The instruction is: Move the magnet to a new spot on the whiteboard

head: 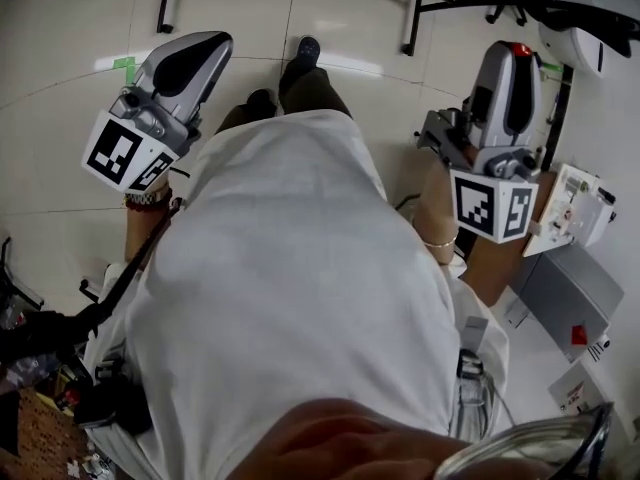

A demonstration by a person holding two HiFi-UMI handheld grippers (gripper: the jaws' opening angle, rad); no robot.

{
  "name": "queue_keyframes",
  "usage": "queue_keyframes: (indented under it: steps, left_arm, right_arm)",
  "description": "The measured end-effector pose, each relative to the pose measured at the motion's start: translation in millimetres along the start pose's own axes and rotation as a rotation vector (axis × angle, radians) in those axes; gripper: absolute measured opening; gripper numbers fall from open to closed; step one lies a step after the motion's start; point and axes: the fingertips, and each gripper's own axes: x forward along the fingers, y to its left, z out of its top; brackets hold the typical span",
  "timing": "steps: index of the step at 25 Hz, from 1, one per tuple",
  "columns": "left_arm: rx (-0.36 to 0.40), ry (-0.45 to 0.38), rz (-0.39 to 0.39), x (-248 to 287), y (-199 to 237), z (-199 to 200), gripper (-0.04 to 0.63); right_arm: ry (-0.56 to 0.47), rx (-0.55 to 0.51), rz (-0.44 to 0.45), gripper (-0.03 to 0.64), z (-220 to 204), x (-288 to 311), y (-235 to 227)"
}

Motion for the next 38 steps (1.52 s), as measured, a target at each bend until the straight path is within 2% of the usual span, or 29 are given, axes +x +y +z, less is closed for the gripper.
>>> queue_keyframes:
  steps: [6, 13, 23, 28, 33, 35, 38]
  left_arm:
    - [0.016, -0.017, 0.005, 3.5, -8.5, 0.0, 0.006]
    - [0.032, 0.010, -0.004, 21.6, -14.5, 9.1, 0.006]
    - [0.051, 0.013, -0.191, 100.6, -121.1, 15.0, 0.006]
    - [0.054, 0.048, -0.224, 129.9, -156.8, -1.7, 0.006]
    - [0.058, 0.097, -0.255, 157.9, -190.6, -29.1, 0.006]
    - [0.051, 0.126, -0.232, 157.5, -179.5, -36.3, 0.006]
    - [0.010, 0.145, -0.143, 153.4, -147.9, -39.6, 0.006]
  right_arm:
    - [-0.022, 0.003, 0.008, 0.127, 4.8, -8.9, -2.9]
    - [-0.044, 0.059, 0.013, 0.127, 4.2, -8.2, -14.9]
    - [0.006, 0.094, -0.038, 0.127, -3.2, -102.2, -55.0]
    - [0.019, 0.066, -0.037, 0.127, -6.7, -141.2, -73.4]
    - [0.057, 0.063, -0.017, 0.127, -37.4, -161.9, -93.6]
    - [0.068, 0.076, -0.032, 0.127, -46.9, -155.7, -103.8]
    - [0.061, 0.116, -0.088, 0.127, -48.3, -154.7, -127.6]
